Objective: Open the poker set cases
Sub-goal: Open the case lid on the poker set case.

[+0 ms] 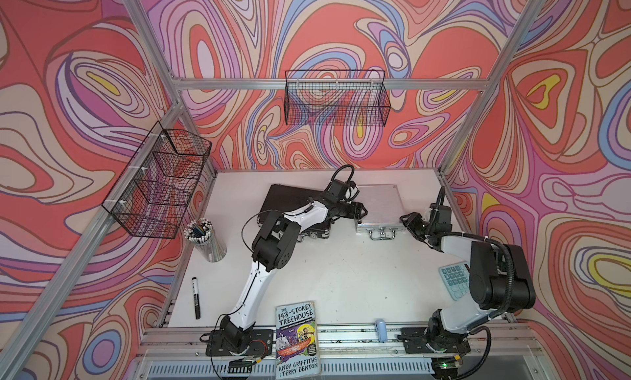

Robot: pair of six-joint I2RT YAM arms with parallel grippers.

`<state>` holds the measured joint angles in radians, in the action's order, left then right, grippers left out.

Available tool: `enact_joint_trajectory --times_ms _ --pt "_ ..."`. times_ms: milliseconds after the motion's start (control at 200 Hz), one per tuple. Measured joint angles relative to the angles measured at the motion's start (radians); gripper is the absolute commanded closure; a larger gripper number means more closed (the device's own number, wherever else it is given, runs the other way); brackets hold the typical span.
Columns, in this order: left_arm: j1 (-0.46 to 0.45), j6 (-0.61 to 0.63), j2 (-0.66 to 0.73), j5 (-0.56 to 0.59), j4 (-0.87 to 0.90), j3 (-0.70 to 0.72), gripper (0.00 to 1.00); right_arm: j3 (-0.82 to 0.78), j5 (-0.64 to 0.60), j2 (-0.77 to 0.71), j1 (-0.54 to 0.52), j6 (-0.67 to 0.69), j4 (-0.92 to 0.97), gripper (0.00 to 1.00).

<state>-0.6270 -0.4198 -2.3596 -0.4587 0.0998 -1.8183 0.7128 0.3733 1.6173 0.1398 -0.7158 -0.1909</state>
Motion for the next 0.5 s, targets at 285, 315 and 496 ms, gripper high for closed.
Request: enact_joint_trajectory --times_ms 285,315,496 --pt "0.005 -0.003 0.0 -0.01 0.0 0.0 0.3 -0.019 0.018 -0.019 0.006 -0.081 -0.023 0.5" --pt "0.005 -0.003 0.0 -0.01 0.0 0.0 0.3 -0.019 0.019 -0.019 0.006 -0.088 -0.022 0.5" --pt "0.006 -0.003 0.002 -0.009 0.001 0.001 0.31 -0.019 0.022 -0.019 0.006 -0.109 -0.021 0.49"
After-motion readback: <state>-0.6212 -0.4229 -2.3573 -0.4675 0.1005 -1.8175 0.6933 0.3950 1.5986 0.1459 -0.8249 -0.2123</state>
